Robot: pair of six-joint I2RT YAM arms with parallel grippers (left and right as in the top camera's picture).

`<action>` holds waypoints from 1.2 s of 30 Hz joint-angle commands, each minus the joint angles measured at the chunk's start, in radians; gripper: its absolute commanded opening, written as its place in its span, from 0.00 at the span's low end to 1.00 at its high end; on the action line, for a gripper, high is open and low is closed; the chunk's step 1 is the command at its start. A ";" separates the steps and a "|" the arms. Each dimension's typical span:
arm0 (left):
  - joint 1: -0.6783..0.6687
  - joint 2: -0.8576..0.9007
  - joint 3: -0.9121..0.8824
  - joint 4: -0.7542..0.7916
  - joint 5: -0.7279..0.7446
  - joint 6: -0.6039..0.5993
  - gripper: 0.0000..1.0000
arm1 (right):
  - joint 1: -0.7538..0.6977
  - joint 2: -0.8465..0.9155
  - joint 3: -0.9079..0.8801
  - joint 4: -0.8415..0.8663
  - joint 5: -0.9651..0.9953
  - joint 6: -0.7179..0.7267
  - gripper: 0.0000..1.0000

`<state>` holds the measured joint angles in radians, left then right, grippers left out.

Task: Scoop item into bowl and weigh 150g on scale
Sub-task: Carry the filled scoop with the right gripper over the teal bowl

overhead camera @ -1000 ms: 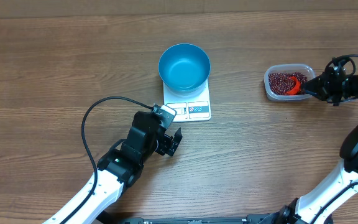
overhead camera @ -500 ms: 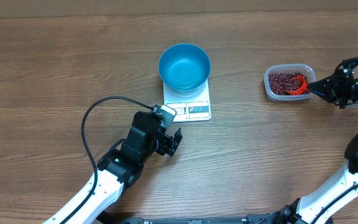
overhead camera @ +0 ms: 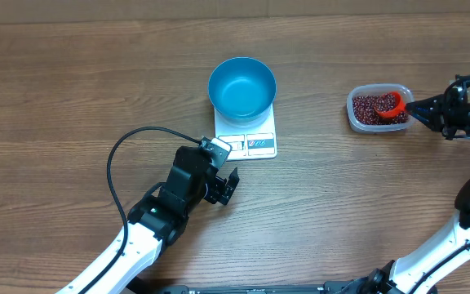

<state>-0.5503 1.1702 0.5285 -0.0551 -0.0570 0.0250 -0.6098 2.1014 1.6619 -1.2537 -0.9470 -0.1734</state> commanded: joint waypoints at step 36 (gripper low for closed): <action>-0.005 0.008 -0.005 0.003 -0.002 -0.013 1.00 | 0.358 0.003 0.079 -0.199 -0.417 -0.214 0.04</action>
<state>-0.5503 1.1702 0.5285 -0.0551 -0.0570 0.0250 -0.3019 2.1017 1.6810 -1.4834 -1.3140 -0.4480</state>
